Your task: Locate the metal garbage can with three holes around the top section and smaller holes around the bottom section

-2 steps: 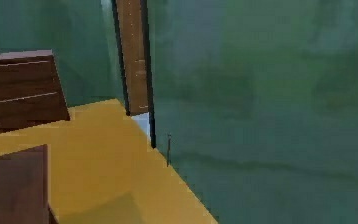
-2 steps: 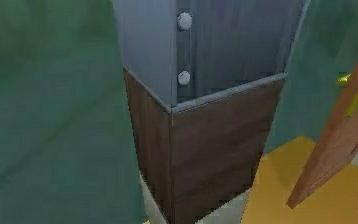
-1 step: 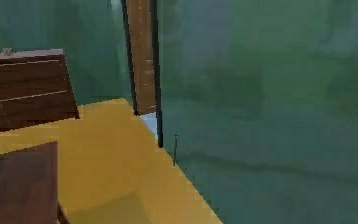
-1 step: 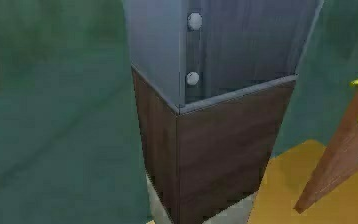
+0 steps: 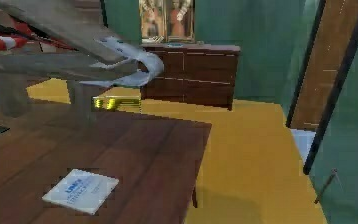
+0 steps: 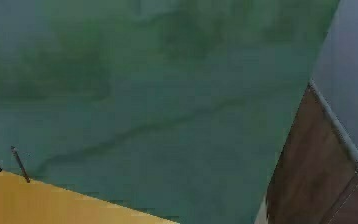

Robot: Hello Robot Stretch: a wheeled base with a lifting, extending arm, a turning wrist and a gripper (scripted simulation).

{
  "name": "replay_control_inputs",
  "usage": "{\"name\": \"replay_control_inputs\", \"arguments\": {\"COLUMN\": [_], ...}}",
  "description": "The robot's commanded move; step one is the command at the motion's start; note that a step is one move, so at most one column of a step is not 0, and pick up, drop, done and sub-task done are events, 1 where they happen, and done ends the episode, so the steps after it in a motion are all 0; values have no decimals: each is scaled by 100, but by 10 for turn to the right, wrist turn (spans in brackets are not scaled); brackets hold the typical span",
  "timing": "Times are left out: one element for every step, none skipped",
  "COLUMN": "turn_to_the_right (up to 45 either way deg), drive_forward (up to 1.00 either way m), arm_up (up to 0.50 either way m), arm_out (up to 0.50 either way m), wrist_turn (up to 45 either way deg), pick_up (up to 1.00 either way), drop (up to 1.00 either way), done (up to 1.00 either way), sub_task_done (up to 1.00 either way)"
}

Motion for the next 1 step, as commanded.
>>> {"name": "replay_control_inputs", "arguments": {"turn_to_the_right": [-450], "drive_forward": [0], "arm_up": [0], "arm_out": [0], "wrist_turn": [0], "pick_up": [0], "drop": [0], "done": [0], "sub_task_done": [0]}}
